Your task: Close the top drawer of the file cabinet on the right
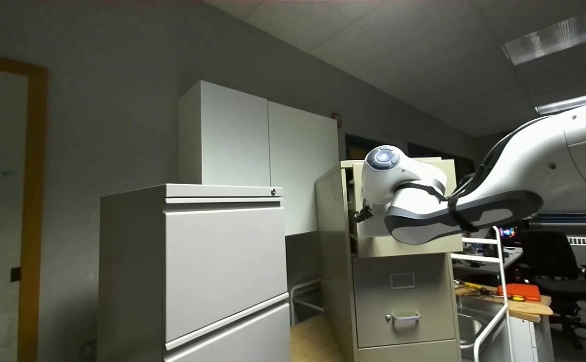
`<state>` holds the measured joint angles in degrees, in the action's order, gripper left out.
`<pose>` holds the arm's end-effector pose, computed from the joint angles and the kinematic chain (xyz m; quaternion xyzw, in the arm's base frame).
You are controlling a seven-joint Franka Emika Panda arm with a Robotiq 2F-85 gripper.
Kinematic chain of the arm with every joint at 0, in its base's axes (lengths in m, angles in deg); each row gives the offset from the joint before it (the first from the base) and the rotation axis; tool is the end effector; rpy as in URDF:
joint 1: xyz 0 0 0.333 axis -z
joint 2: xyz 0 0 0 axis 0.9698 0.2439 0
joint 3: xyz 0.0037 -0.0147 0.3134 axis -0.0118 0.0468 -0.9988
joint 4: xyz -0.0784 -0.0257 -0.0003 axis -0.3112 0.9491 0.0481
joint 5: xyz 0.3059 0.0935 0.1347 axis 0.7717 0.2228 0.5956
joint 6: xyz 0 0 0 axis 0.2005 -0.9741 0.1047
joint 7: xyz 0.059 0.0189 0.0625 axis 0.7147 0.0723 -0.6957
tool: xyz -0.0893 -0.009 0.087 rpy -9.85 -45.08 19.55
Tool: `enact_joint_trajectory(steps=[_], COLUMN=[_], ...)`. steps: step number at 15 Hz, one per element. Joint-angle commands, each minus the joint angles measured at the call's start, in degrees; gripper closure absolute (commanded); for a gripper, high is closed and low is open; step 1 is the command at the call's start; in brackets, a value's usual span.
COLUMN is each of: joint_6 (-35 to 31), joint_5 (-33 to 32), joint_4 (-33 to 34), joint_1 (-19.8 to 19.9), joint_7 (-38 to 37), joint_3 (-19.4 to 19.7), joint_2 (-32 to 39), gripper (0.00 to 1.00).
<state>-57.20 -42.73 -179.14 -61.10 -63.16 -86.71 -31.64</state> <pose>0.3994 -0.1128 0.6626 0.7771 -0.3651 0.4582 0.2298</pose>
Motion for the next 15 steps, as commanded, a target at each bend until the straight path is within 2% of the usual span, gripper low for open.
enact_joint_trajectory(steps=[1,9,15], joint_6=[-3.41,-3.89,-2.87], joint_5=[-0.48,3.33,7.46], joint_4=[8.17,14.81,19.38], joint_1=[-0.21,-1.65,-2.42], joint_7=[-0.51,2.13,4.33], joint_3=[1.87,4.94,5.15], joint_2=[10.75,17.48,22.27], gripper=[1.00,1.00,1.00])
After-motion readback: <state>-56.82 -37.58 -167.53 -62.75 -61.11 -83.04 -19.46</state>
